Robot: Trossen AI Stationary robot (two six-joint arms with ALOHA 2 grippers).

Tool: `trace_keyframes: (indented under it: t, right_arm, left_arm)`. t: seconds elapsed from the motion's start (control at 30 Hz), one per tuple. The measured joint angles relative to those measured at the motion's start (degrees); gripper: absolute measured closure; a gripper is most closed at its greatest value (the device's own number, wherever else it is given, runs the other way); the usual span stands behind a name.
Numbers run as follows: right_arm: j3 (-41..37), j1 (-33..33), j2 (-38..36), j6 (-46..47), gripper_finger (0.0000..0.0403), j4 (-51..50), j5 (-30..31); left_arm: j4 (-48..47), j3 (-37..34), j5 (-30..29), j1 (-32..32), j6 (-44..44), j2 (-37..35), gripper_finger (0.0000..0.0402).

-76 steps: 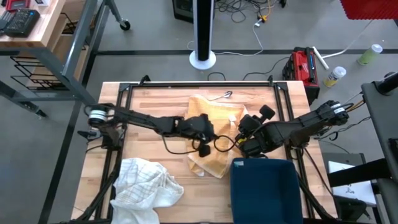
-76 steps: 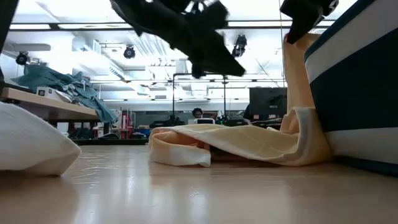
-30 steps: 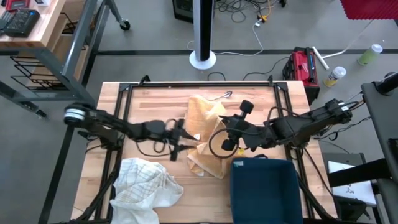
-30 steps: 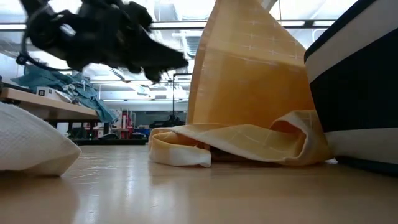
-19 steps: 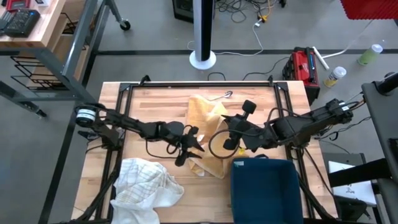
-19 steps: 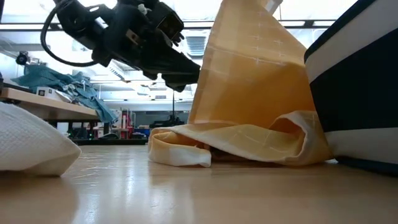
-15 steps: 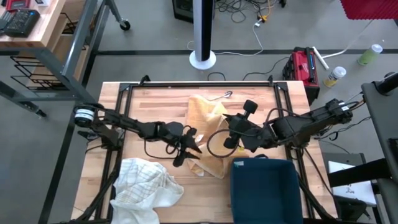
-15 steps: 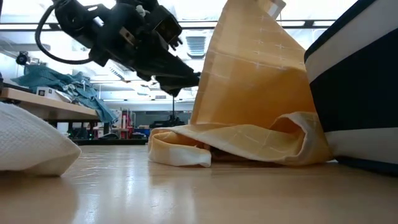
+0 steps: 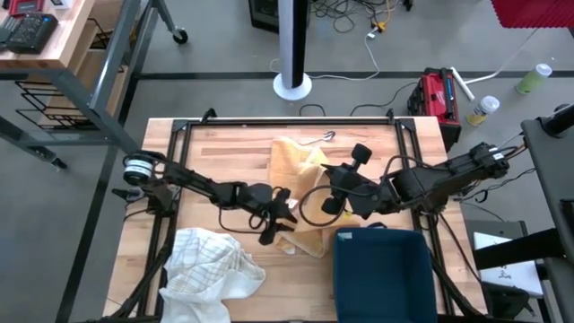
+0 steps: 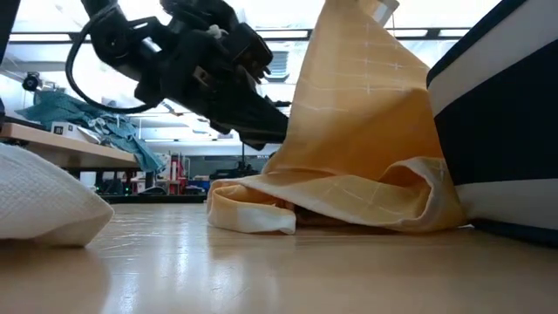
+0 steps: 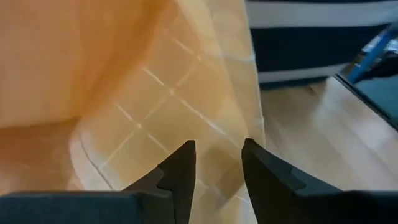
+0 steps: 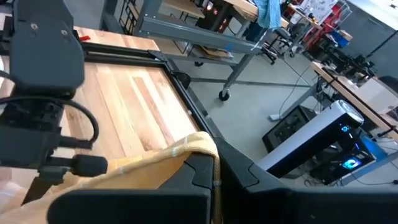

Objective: Fold towel
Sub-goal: Fold the yellow towel

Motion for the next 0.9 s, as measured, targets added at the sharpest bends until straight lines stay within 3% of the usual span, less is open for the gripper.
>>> trace_keyframes:
  t: [0.27, 0.57, 0.9]
  right_arm:
    - [-0.71, -0.01, 0.0, 0.38, 0.0403, -0.27, 0.05]
    - [-1.88, -0.67, 0.0, 1.19, 0.0403, -0.27, 0.2]
    - [-1.97, -2.18, 0.0, 1.82, 0.0403, -0.3, 0.14]
  left_arm:
    - [-12.27, 0.04, 1.2, -0.13, -4.14, -4.68, 0.0286]
    - [-9.6, -1.89, 0.74, -0.28, -6.03, -8.24, 0.0247]
    - [-3.53, 0.03, -2.54, -2.84, -6.98, -1.6, 0.0205]
